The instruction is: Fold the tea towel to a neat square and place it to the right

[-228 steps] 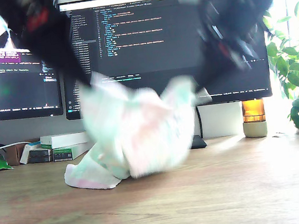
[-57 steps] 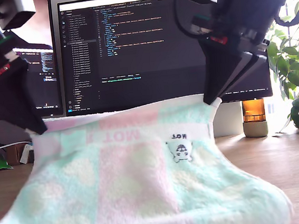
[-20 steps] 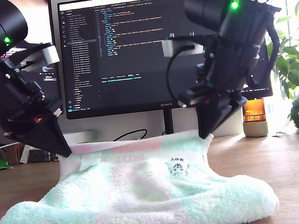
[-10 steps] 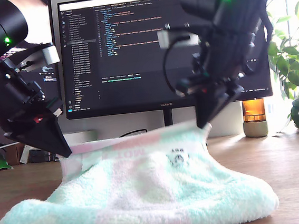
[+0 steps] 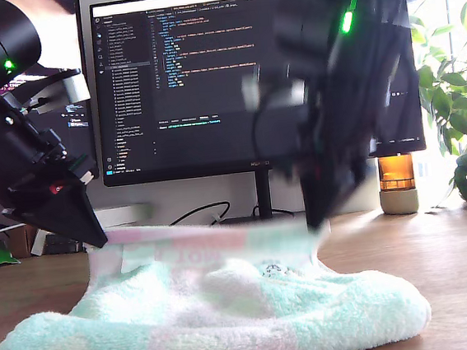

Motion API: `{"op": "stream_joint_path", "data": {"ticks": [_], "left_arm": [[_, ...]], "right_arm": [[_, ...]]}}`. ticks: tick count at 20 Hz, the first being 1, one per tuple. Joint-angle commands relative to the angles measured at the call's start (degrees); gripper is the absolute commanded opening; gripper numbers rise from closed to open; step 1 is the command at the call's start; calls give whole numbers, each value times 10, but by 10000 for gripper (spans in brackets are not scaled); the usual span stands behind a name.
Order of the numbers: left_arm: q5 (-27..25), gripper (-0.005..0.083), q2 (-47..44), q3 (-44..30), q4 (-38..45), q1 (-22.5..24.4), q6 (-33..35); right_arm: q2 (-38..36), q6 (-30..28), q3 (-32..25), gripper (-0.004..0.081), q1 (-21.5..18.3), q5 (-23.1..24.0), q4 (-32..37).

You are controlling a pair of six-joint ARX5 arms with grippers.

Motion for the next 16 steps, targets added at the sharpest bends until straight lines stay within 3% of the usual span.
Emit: {"op": "stream_joint_path", "data": {"ticks": [1,6,10,16], "left_arm": [[-5,-21,15,-10,0,11,1],[0,-2,43,-10,1,11,0],[-5,99,43,-10,31,15,0],[-16,118,43,-10,43,19,0]], "right_arm": [[-3,0,-2,-12,-8,8,2],[-3,1,-2,-11,-8,8,5],[-3,2,-2,12,-7,6,16],[-3,3,-2,150,-1,6,33]]}}
